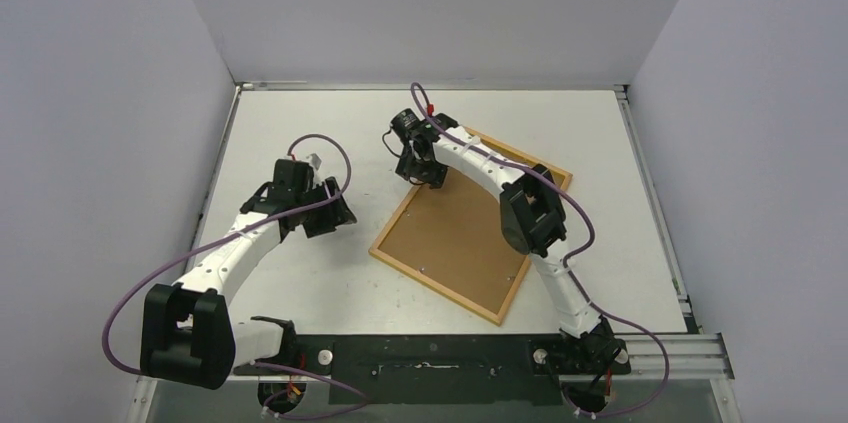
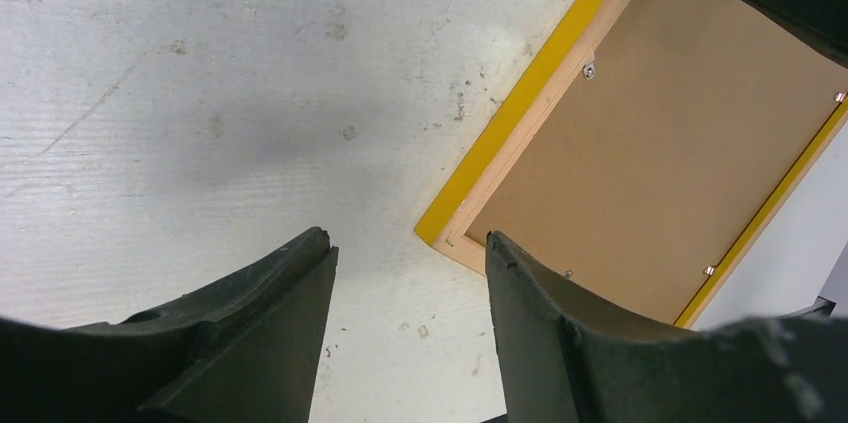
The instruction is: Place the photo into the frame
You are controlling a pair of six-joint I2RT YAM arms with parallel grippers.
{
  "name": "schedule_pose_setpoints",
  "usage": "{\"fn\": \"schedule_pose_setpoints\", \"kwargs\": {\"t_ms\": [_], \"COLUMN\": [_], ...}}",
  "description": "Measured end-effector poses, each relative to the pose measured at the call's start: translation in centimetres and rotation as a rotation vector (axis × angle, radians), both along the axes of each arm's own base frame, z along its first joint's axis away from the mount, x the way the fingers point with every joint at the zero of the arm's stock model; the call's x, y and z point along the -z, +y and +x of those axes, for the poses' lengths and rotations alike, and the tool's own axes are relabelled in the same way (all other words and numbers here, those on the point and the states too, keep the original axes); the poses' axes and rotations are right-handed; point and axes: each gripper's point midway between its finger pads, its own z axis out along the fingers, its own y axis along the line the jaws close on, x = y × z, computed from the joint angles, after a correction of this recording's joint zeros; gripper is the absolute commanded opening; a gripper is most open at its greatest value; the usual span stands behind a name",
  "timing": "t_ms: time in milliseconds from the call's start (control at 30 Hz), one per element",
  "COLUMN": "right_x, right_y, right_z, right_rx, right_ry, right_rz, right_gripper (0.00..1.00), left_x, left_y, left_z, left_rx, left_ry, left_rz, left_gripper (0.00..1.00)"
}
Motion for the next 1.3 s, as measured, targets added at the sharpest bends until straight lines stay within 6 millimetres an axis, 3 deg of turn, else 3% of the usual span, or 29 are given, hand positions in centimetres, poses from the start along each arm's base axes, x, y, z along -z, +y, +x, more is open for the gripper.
{"fn": "schedule_pose_setpoints", "kwargs": {"t_ms": [167,267,400,733,1033,1133,1233,1300], "right_x": [1.0,1.6,2.3,1.9,2.8,2.9,2.9,2.8], "right_y": [0.7,1.0,1.2,1.2,1.3,1.2,1.1,1.1], "right_z": [0.6,0.9,0.8,0.2,0.5,0.4,0.3,0.3], "right_rx": [0.015,0.020,0.015,0.004,-0.007,-0.011,-0.009,0.001], "right_ry": [0.001,0.002,-0.003,-0.019,-0.007,-0.004,0.001,0.003], "right_rz": [-0.002,-0.013,-0.043,-0.094,-0.116,-0.123,-0.126,-0.123], "right_gripper": [0.56,0.45,0.40,0.33,0.32,0.23,0.06,0.00], "left_x": [0.2,0.6,1.0,1.2,1.2,1.1,1.1,1.1], "left_y": [0.2,0.4,0.7,1.1,1.2,1.2,1.2,1.2], "left_z": [-0.4,-1.2,-2.2,-2.8,-2.9,-2.9,-2.9,-2.9], "left_rx": [0.006,0.018,0.024,0.033,0.032,0.033,0.033,0.034], "left_ry": [0.014,0.047,0.084,0.102,0.108,0.106,0.106,0.106], "left_rz": [0.009,0.024,0.040,0.063,0.067,0.066,0.066,0.066], "left_gripper": [0.55,0.55,0.55,0.56,0.59,0.59,0.60,0.63]}}
